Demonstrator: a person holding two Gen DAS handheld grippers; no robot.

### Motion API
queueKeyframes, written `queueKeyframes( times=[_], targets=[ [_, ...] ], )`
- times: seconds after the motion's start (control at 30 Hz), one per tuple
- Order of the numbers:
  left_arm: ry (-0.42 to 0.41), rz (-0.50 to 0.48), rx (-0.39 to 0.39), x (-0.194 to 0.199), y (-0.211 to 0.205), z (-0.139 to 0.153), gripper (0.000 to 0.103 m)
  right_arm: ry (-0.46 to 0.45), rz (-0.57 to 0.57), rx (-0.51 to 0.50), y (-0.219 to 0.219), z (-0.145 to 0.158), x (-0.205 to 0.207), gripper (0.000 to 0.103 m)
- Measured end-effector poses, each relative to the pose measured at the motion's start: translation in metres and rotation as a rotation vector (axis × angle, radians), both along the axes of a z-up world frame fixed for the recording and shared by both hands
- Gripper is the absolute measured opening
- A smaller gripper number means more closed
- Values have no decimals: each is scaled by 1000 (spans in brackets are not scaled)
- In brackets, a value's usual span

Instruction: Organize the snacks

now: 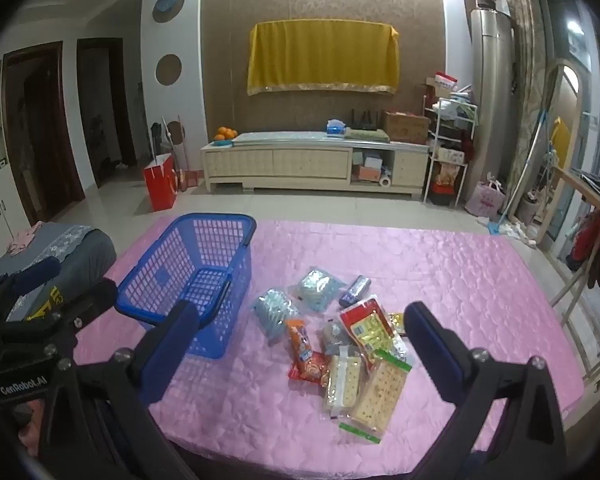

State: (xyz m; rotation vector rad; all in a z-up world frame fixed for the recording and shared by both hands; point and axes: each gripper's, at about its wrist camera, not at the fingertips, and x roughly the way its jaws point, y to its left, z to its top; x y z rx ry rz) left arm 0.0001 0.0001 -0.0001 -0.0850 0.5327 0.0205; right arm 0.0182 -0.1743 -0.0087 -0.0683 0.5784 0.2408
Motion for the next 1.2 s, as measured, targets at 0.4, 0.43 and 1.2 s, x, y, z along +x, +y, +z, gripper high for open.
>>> queueKeyframes(
  times=[0.4,0.43,1.2],
  targets=[
    [0,-3,11,0,-6,4,103,9,-3,-6,-2,3,-1,103],
    [-1,-1,10,0,-7,5,103,9,-3,-5,-4,5,-2,103],
    [-1,-6,6,-4,2,3,103,10,-8,-24,2,0,-6,103]
  ],
)
